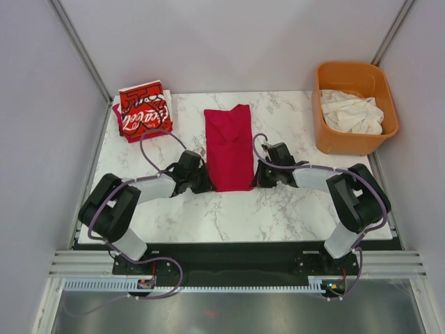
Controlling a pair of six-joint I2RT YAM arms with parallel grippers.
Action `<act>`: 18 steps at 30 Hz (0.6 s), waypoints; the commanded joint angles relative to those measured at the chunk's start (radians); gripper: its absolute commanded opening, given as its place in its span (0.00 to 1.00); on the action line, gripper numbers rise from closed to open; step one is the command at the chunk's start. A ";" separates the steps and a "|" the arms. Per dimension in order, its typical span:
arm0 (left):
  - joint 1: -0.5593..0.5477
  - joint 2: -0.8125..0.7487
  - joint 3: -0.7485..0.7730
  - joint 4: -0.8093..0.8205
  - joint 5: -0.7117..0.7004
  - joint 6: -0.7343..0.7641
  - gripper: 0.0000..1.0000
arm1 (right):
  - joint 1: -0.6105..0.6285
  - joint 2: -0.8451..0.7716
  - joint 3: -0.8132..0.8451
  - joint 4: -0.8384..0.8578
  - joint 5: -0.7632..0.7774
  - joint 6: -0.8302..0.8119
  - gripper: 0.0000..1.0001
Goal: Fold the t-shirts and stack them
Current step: Fold the tshirt
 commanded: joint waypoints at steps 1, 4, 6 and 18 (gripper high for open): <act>-0.016 -0.078 -0.074 -0.046 -0.019 0.000 0.02 | 0.003 -0.094 -0.052 -0.048 -0.004 0.003 0.00; -0.043 -0.151 -0.131 -0.055 0.030 -0.074 0.02 | 0.016 -0.179 -0.082 -0.078 0.005 0.015 0.00; -0.068 -0.220 -0.168 -0.067 0.047 -0.107 0.02 | 0.025 -0.229 -0.104 -0.109 0.006 0.035 0.00; -0.145 -0.660 -0.087 -0.460 -0.032 -0.169 0.02 | 0.097 -0.609 -0.080 -0.272 0.041 0.163 0.00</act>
